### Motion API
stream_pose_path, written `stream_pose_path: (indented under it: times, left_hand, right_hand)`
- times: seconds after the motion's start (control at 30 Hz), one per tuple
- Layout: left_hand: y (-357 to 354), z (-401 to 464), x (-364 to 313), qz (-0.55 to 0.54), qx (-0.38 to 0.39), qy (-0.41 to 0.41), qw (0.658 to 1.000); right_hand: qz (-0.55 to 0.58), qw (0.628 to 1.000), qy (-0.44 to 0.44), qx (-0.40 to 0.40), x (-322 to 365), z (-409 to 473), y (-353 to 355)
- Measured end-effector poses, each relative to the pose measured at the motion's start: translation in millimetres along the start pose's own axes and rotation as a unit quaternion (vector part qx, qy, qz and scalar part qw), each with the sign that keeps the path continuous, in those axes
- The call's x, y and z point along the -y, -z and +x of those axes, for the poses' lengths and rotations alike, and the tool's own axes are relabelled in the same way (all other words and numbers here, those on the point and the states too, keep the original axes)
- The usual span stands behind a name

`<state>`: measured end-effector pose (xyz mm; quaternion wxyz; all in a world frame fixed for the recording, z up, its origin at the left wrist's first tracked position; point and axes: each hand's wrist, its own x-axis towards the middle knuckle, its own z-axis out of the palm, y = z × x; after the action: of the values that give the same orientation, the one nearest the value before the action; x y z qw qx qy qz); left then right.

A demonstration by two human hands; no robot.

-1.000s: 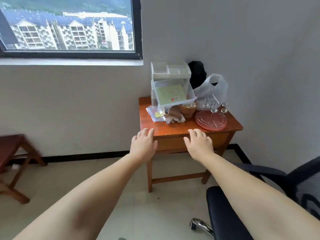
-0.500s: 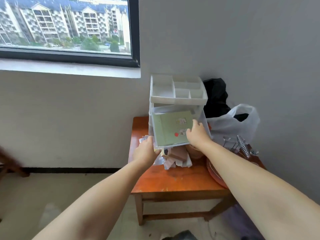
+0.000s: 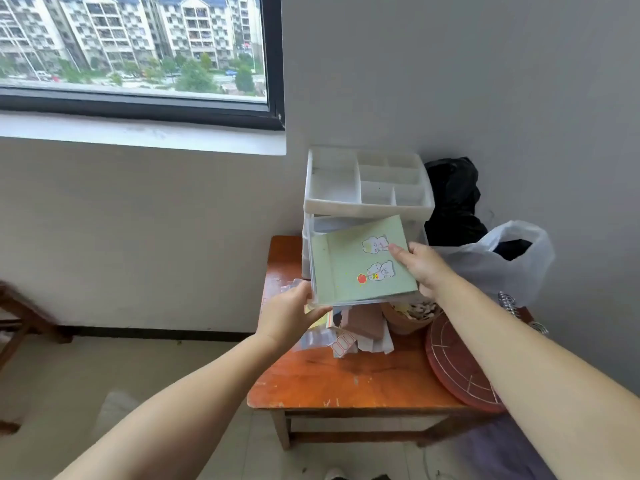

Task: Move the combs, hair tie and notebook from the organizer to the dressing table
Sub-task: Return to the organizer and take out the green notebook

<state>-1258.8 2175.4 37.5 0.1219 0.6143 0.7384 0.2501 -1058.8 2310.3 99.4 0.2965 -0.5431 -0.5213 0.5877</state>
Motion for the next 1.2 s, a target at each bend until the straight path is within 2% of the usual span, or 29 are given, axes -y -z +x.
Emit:
stream_pose_path:
  times: [0.13, 0.23, 0.37, 0.43, 0.5, 0.6, 0.77, 0.93, 1.1, 1.17, 1.2]
  left_hand:
    - [12, 10, 0, 0.020, 0.004, -0.033, 0.999]
    - [25, 22, 4, -0.002, -0.001, -0.028, 1.000]
    - [36, 41, 5, -0.028, -0.035, -0.011, 0.999]
    - [38, 51, 2, -0.042, -0.048, -0.009, 0.998]
    - [38, 60, -2, -0.049, -0.053, -0.004, 0.997]
    - [38, 73, -4, -0.042, -0.045, 0.031, 0.998]
    - [38, 106, -3, 0.025, -0.075, 0.085, 0.993]
    - [36, 124, 1, 0.009, -0.075, 0.131, 0.988]
    - [39, 104, 16, -0.081, -0.027, 0.173, 0.981]
    - [46, 77, 32, -0.192, 0.026, 0.202, 0.960]
    - [52, 58, 40, -0.263, 0.058, 0.227, 0.936]
  right_hand:
    - [0.104, 0.993, 0.061, 0.020, 17, -34, 26]
    - [0.148, 0.983, 0.062, 0.093, 22, -60, 55]
    - [-0.040, 0.977, 0.018, 0.208, 10, -73, 60]
    - [-0.137, 0.963, 0.017, 0.232, 5, -66, 48]
    - [-0.191, 0.956, 0.036, 0.220, 4, -55, 35]
    - [-0.163, 0.966, 0.045, 0.196, 7, -33, 27]
    - [-0.143, 0.967, 0.049, 0.206, 28, 12, 24]
    - [-0.134, 0.963, 0.050, 0.229, 36, 31, 26]
    - [-0.095, 0.949, 0.055, 0.297, 52, 34, 11]
    - [-0.056, 0.941, 0.072, 0.326, 62, 34, -15]
    - [-0.024, 0.938, 0.077, 0.336, 66, 34, -34]
